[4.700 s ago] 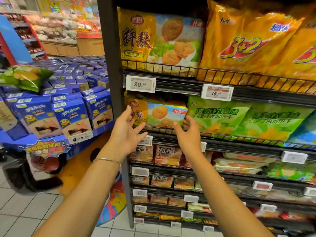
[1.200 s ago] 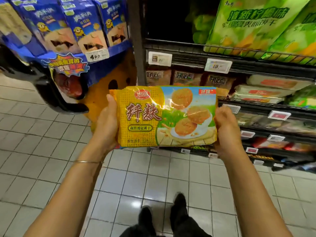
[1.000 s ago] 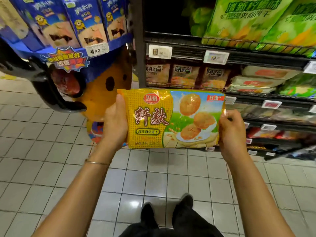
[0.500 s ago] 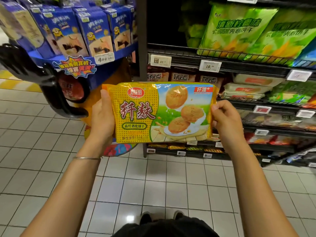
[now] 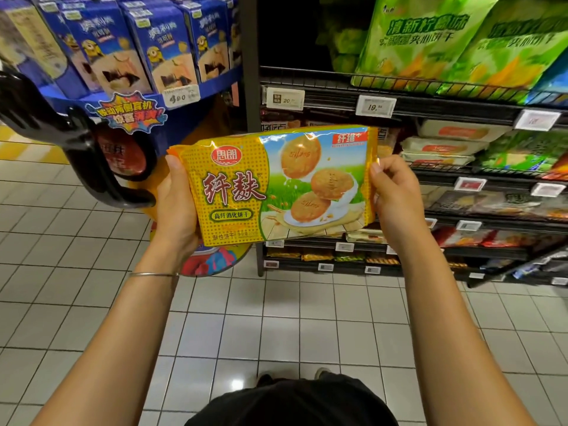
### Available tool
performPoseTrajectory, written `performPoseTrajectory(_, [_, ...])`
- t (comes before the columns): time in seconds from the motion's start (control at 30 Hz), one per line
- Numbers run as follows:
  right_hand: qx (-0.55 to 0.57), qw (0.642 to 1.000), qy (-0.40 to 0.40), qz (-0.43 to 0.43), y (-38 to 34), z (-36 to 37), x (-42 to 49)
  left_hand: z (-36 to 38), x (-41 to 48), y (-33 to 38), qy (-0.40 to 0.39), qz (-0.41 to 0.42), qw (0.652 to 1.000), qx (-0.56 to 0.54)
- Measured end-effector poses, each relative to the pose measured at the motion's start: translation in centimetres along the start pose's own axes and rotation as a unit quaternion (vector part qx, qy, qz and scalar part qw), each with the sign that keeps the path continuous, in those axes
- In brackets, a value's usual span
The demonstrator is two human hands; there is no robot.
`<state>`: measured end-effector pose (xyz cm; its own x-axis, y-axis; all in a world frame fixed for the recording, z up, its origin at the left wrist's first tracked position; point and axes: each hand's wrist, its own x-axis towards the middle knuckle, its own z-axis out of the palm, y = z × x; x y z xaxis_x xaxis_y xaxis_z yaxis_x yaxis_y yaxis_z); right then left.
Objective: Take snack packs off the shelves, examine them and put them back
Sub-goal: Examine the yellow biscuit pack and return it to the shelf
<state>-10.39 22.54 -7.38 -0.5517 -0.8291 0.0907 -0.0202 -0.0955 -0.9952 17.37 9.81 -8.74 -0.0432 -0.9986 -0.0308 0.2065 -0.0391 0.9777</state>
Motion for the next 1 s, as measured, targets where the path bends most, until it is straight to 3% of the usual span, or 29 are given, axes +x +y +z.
performPoseTrajectory(0.17, [-0.026, 0.999, 0.020, 0.002, 0.3, 0.5, 0.3, 0.0, 0.0, 0.0, -0.022, -0.022, 0.999, -0.028])
performPoseTrajectory(0.33, [0.017, 0.997, 0.020, 0.073, 1.0, 1.6, 0.3, 0.6, -0.1, 0.8, -0.018, -0.021, 0.999, 0.039])
performPoseTrajectory(0.43, [0.060, 0.994, -0.012, 0.094, 1.1, 2.0, -0.1, 0.7, -0.4, 2.0, -0.087, -0.064, 0.993, 0.039])
performPoseTrajectory(0.57, [0.031, 0.995, 0.005, 0.090, 2.2, 2.1, -0.5, 0.2, -1.0, 2.9, -0.188, -0.010, 0.978, 0.093])
performPoseTrajectory(0.8, [0.041, 0.996, 0.007, 0.085, 2.9, 2.1, -1.0, -0.3, -1.7, 2.8, -0.186, -0.004, 0.980, 0.077])
performPoseTrajectory(1.0, [0.126, 0.984, -0.034, 0.122, 2.4, 1.8, -1.1, -0.7, -1.6, 3.1, -0.198, -0.013, 0.977, 0.074])
